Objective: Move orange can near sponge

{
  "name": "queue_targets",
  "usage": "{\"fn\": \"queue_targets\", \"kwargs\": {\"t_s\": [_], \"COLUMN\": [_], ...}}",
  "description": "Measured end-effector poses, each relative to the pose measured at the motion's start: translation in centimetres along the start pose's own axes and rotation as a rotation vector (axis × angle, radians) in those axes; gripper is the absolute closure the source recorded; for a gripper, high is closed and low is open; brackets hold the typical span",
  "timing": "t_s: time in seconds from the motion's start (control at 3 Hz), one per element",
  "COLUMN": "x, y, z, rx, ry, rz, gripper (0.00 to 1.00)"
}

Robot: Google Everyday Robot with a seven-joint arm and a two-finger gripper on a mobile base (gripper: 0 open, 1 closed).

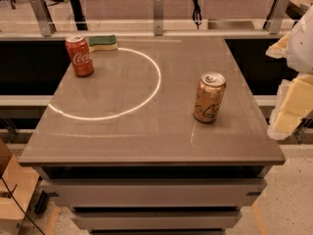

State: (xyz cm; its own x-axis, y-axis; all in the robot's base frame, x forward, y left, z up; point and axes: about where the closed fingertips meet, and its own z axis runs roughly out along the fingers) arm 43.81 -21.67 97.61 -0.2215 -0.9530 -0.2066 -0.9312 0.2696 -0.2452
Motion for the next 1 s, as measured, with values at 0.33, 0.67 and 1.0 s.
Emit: {"fn": "queue_targets", "kwargs": {"t_s": [0.33, 0.67, 1.0], "x": [0.0, -0.3, -1.5], "y": [0.0, -0.5, -1.8], "z": [0.0, -0.1, 0.8], "rx": [0.000, 0.011, 0.008], "ry": [0.000, -0.038, -0.169], "rz": [0.000, -0.001, -0.012], "gripper": [0.00, 0.00, 0.00]}}
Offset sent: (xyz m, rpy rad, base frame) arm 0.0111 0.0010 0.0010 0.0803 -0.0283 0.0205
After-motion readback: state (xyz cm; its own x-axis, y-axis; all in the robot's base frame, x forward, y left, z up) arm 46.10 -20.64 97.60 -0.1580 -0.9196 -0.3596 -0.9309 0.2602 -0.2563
